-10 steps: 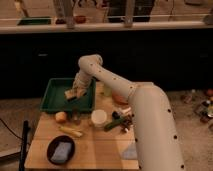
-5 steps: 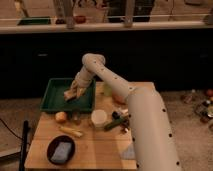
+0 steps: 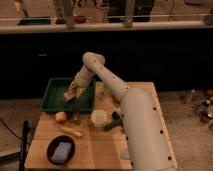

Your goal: Place eraser in tray

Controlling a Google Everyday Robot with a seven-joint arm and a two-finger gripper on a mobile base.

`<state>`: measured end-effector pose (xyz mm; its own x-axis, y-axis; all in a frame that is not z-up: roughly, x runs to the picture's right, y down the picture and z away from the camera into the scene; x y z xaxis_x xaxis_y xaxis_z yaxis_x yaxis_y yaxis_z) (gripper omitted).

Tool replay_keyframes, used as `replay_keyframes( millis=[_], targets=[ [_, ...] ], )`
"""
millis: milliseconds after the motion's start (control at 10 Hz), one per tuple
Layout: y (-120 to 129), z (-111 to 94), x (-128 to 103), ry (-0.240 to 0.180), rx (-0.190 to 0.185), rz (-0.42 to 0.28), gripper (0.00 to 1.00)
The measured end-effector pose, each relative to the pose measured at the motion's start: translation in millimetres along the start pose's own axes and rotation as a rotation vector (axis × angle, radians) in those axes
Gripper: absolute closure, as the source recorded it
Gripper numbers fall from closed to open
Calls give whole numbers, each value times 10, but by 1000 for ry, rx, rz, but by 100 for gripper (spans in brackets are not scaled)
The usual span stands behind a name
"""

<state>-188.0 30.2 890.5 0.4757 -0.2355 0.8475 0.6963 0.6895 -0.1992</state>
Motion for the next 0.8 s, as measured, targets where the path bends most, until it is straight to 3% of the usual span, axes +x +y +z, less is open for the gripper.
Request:
replay_keyframes(
  millis=[400,800],
  targets=[
    [-48,104,-27,4,-67,-87,100],
    [-20,96,60,2,-88,-93,100]
  ],
)
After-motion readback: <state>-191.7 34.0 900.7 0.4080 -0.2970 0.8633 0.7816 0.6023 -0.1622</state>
